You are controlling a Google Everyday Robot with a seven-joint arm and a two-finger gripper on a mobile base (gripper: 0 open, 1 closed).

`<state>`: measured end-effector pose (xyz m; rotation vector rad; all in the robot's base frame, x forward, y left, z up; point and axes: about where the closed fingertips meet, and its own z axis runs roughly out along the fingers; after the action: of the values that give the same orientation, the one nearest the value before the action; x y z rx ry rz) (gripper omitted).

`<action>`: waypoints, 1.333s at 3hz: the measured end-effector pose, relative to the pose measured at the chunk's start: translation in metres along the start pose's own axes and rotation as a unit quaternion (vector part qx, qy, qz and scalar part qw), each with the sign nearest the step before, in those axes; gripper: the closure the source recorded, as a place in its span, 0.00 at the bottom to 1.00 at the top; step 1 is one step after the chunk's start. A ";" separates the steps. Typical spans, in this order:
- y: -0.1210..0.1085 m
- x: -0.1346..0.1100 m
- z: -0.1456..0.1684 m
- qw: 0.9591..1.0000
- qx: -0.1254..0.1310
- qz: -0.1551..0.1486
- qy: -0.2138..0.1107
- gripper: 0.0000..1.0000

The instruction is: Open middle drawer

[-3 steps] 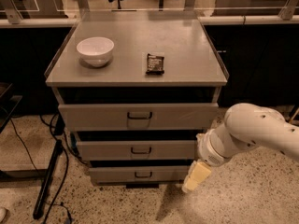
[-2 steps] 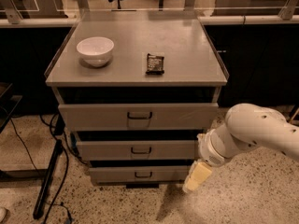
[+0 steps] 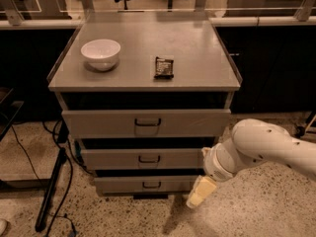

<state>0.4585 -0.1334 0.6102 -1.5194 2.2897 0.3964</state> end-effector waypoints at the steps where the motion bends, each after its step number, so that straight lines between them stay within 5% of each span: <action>1: -0.008 -0.009 0.049 1.000 -0.017 -0.003 -0.016 0.00; 3: -0.016 -0.003 0.074 0.999 -0.020 0.011 -0.024 0.00; 4: -0.050 0.003 0.122 0.999 -0.013 0.035 -0.035 0.00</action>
Offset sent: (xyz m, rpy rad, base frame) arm 0.0303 0.0382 -0.0564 0.0719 0.0166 0.0362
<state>0.5214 -0.1029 0.4982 -1.4171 2.2970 0.4929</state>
